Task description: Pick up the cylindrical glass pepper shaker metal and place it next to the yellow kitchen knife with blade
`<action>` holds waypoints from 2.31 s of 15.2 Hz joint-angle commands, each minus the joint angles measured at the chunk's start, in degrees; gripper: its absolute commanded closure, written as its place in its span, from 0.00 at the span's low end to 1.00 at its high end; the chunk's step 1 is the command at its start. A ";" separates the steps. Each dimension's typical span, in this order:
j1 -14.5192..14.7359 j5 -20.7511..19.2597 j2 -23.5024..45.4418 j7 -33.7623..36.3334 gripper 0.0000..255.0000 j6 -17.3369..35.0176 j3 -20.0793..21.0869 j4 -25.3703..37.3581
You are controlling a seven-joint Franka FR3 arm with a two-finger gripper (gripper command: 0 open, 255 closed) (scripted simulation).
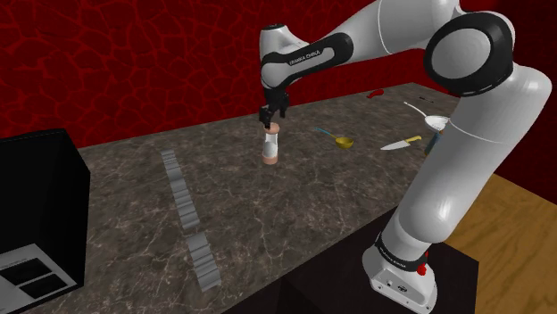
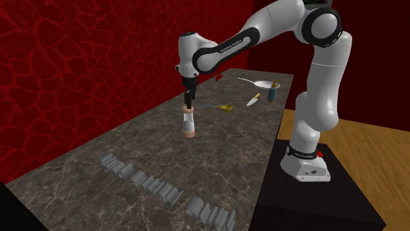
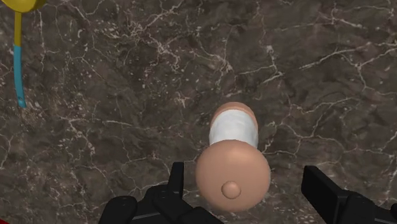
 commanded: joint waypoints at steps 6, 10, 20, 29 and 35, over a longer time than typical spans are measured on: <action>-0.39 -0.76 2.82 0.27 0.00 5.02 -0.38 -2.11; -0.42 -0.80 3.03 0.29 0.00 5.43 -0.42 -2.31; -0.42 -0.80 3.04 0.30 1.00 5.43 -0.42 -2.31; -0.35 -0.41 1.57 -0.39 1.00 1.83 -0.34 -0.13; -0.27 -0.01 0.18 -1.16 1.00 -2.53 -0.26 2.90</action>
